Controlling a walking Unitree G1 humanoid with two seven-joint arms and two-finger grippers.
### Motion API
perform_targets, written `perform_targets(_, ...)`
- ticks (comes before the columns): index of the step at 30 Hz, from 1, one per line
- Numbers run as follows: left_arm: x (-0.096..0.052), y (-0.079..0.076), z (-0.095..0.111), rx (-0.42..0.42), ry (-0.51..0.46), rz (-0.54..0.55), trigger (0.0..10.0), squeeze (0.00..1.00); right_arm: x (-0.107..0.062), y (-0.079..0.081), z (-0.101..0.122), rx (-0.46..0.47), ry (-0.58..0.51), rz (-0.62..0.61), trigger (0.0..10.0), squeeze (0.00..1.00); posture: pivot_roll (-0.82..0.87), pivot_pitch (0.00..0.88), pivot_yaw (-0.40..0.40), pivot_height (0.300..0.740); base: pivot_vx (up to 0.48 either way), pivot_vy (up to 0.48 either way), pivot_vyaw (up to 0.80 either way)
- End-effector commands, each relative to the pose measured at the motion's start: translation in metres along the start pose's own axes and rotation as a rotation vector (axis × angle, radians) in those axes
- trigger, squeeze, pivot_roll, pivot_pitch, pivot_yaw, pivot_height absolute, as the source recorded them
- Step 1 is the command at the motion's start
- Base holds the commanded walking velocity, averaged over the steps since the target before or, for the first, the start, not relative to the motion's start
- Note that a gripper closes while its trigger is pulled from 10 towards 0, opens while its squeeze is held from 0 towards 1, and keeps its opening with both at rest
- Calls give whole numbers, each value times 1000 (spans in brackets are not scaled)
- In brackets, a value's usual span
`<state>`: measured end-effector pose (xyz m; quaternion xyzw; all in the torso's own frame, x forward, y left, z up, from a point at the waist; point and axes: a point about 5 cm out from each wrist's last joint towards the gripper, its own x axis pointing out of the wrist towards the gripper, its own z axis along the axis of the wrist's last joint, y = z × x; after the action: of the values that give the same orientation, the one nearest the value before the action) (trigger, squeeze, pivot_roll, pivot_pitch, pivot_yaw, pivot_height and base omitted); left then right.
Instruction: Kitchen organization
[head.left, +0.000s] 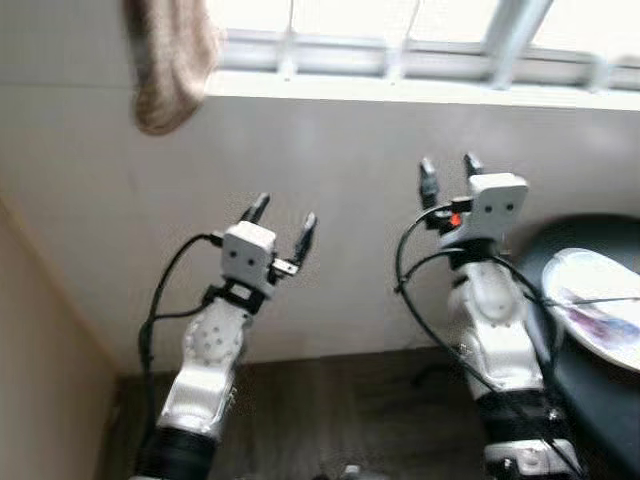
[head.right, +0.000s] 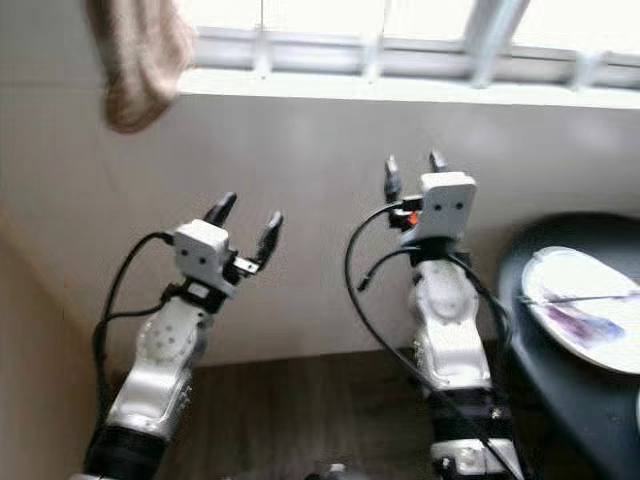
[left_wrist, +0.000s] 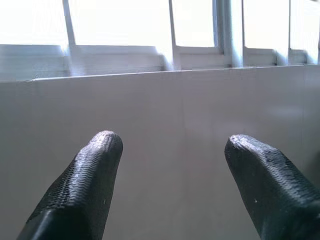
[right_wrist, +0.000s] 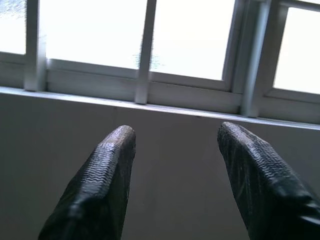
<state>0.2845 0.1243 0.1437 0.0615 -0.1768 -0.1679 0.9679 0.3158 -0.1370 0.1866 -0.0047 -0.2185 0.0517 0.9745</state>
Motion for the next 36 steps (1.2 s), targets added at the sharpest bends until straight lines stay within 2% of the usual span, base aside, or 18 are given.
perform_targets(1,3,-7,2,-7,-9,-23,10000,0,1,-7,2,-18,-4,-18,10000,0,-13,0,-63,740,0,0,-800)
perform_targets(11,2,-8,0,2,-1,-29,10000,0,-3,-6,-5,-34,34,17,10000,0,-21,0,-57,740,0,0,-800)
perform_targets(17,2,-8,-1,12,4,-35,10000,0,-12,-5,-13,-64,98,67,10000,0,-27,0,-55,740,0,0,-800)
perform_targets(19,1,-8,-1,25,6,-42,10000,0,-16,-7,-17,-77,123,72,10000,0,-28,0,-55,740,0,0,-800)
perform_targets(25,-4,-6,-4,38,21,-41,10000,0,-42,-7,-36,-129,269,135,10000,0,-31,0,-55,740,0,0,-796)
perform_targets(29,-6,-5,-5,44,28,-39,10000,0,-58,-6,-45,-127,348,158,10000,0,-32,0,-53,740,0,0,-781)
perform_targets(34,-7,-5,-5,48,32,-38,10000,0,-62,-9,-45,-142,356,155,10000,0,-35,0,-50,740,0,0,-781)
perform_targets(36,-8,-4,-5,51,34,-37,10000,0,-63,-10,-44,-184,367,160,10000,0,-36,0,-48,740,0,0,-378)
